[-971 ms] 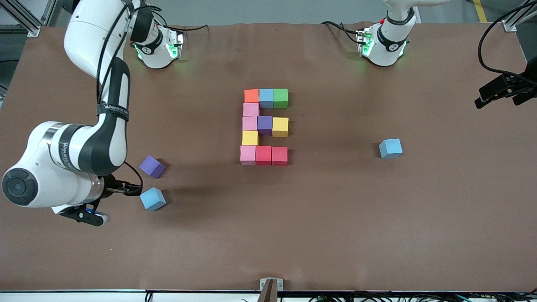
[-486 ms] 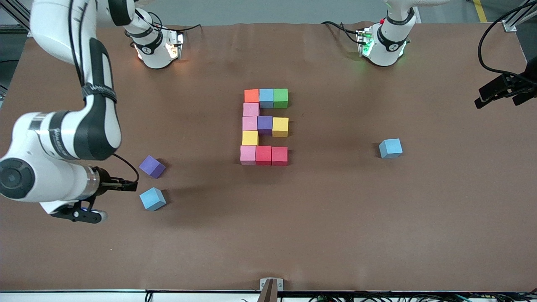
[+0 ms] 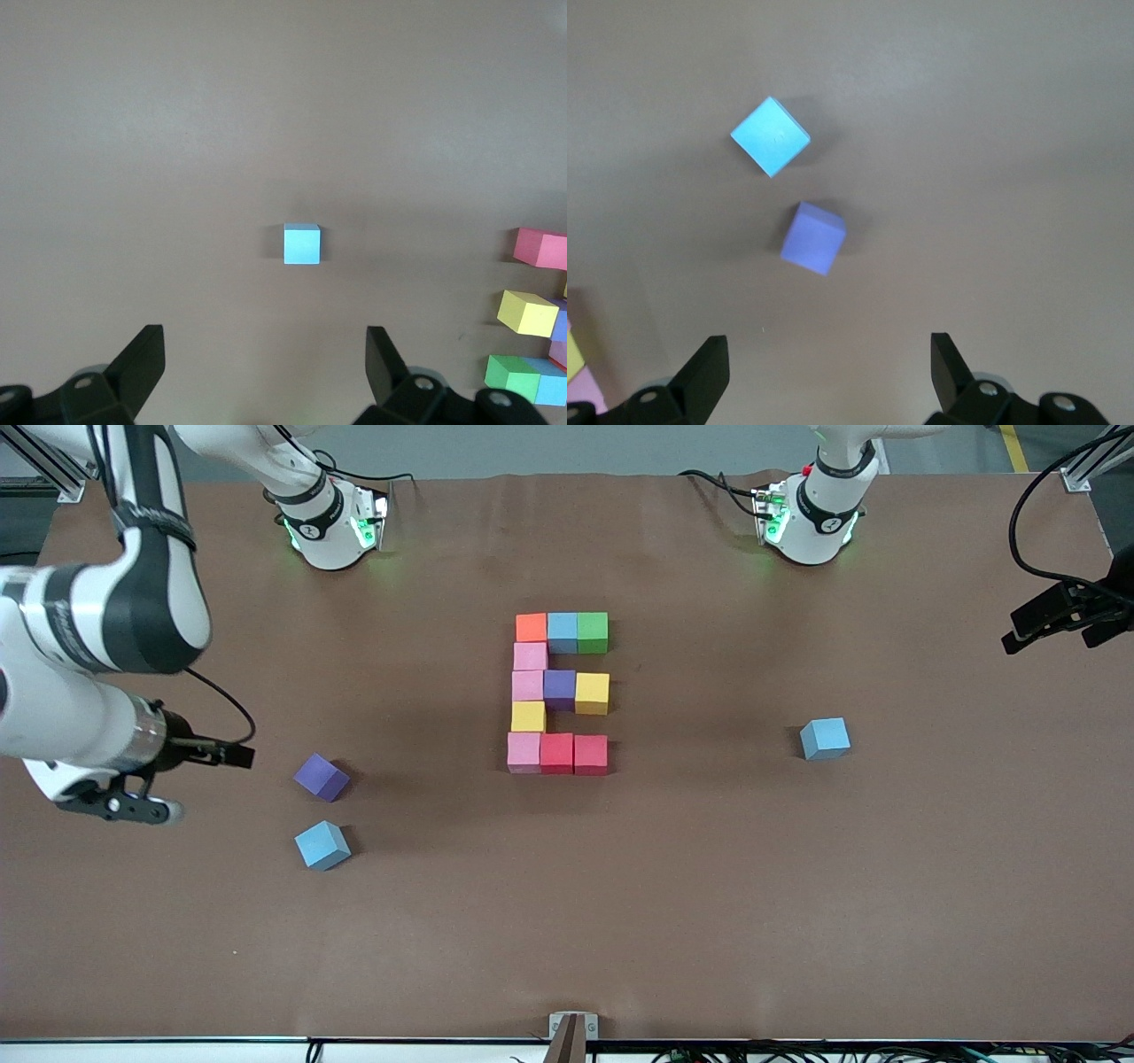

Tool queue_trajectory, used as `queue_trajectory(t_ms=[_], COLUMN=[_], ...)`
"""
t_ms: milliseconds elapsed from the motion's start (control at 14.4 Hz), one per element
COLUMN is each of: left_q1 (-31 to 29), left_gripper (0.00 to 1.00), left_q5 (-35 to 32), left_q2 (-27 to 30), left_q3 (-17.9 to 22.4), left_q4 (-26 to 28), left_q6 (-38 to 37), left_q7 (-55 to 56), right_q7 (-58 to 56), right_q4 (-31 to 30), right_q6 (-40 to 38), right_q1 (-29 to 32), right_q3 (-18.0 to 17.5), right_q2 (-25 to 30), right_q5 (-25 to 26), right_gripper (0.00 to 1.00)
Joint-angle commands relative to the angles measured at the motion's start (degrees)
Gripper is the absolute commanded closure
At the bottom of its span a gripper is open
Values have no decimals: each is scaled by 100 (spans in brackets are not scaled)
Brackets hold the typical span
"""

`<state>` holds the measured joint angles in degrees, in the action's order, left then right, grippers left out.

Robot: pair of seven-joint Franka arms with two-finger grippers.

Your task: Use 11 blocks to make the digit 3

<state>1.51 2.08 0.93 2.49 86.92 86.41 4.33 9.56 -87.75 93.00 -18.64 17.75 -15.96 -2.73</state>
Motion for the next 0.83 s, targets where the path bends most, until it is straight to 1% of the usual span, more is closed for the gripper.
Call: queue_trajectory(t_ms=[0,69,139,208,278,486,555,694,763], left_q1=[7,7,-1,7,7,-1,7,7,7], left_gripper=[0,0,0,0,0,0,0,0,0], left_q5=[91,91,91,91,91,91,91,91,91], left_q2=[-5,-5,4,4,-5,4,4,4,4], left_q3=[6,5,5,5,5,5,5,5,5], left_q4=[-35,-35,-35,-35,-35,-35,-35,-26,-26], left_q6=[-11,-11,-11,-11,-11,-11,-19,-19,-19], left_q7=[16,16,16,16,16,16,16,16,16], right_q7=[-279,-280,-332,-506,-691,-1018,-1009,-1018,-1027], right_q4=[-418,-409,-392,-339,-261,108,118,118,118], right_q6=[-167,-247,-317,-387,-449,-800,-810,-810,-810], right_q1=[1051,1369,1764,2203,2529,2716,2778,2979,3015], right_q3=[-1006,-1367,-1841,-2237,-2476,-2461,-2452,-2452,-2452], right_q2=[750,900,1006,1085,1095,1086,1086,1086,1077], right_q5=[298,586,920,993,994,889,766,354,282], right_gripper=[0,0,0,0,0,0,0,0,0])
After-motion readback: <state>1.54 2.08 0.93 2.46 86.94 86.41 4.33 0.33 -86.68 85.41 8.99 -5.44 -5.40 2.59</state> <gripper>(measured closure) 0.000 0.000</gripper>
